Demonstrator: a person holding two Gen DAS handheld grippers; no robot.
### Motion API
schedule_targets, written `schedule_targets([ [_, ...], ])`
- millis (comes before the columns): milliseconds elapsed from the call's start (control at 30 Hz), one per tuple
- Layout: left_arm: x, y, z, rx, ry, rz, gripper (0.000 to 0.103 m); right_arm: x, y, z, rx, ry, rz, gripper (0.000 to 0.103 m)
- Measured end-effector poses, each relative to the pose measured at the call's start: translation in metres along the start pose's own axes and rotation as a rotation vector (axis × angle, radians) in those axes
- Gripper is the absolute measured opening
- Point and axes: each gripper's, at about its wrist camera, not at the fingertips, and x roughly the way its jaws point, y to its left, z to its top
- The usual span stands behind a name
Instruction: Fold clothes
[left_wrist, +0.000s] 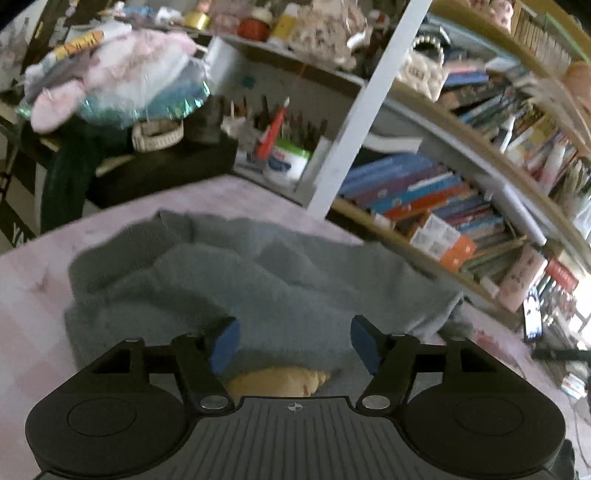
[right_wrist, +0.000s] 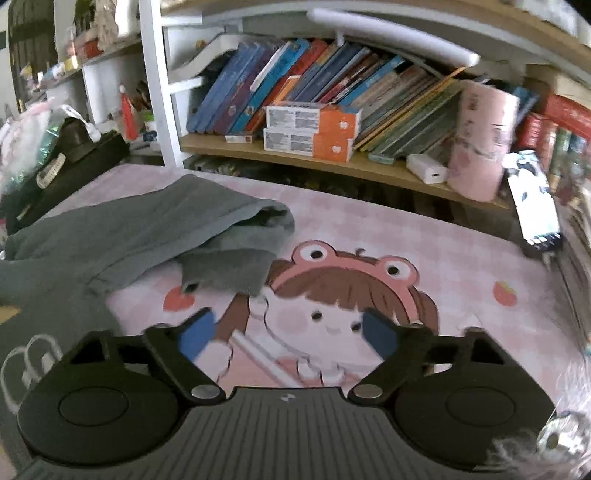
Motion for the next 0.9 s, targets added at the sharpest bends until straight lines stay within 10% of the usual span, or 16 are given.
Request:
schedule_targets([
  [900,0.018,-0.018,-0.017,0.137,0.075,-0.047,0.103,0.124,-0.006,0.051,0.189,0.133,0.038,0.064],
])
